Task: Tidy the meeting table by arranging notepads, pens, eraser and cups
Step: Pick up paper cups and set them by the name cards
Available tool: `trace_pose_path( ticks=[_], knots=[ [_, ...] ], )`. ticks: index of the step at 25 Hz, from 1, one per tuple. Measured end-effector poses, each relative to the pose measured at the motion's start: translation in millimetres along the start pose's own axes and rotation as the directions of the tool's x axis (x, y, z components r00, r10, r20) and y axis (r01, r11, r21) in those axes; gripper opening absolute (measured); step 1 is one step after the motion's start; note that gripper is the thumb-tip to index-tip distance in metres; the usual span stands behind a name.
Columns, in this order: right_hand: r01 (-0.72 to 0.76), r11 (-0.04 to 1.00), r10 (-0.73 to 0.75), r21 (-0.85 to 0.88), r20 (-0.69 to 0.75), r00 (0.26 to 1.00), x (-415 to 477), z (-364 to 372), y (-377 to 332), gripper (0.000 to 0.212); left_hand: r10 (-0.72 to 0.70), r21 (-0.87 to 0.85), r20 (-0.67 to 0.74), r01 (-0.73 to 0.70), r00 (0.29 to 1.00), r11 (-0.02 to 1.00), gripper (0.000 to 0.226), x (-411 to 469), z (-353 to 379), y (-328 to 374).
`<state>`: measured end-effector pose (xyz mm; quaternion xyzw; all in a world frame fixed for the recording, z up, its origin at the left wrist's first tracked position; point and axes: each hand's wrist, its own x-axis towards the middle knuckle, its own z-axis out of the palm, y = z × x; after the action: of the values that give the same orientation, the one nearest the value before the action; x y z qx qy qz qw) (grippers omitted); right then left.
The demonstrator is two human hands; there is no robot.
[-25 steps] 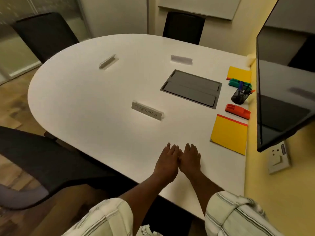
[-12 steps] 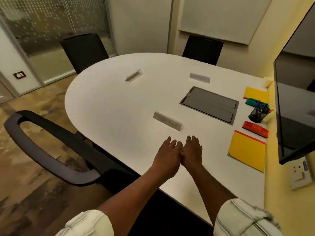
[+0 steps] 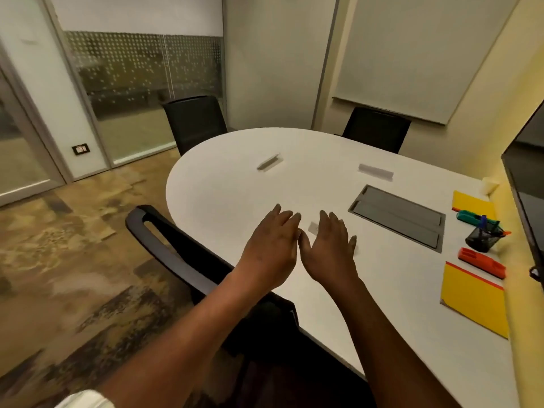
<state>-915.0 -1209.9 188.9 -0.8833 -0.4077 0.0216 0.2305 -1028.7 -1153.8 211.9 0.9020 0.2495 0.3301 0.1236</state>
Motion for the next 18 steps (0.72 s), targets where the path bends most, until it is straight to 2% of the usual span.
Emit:
trace_pose_path(
  ticks=[6,13,18],
  knots=[
    [0.246,0.969,-0.243,0.037,-0.07,0.967,-19,6,-117,0.067,-0.138,-0.052,-0.138,0.132,0.981,0.99,0.042,-19,-84,-63],
    [0.442,0.896,-0.436,-0.037,0.105,0.894,2,39,-236,0.076,-0.268,0.001,-0.257,0.278,0.928,0.961,0.041,-27,-155,-141],
    [0.601,0.798,-0.594,-0.048,0.106,0.798,52,67,-313,0.068,-0.328,0.083,-0.331,0.374,0.885,0.924,0.041,-8,-188,-211]
  ],
)
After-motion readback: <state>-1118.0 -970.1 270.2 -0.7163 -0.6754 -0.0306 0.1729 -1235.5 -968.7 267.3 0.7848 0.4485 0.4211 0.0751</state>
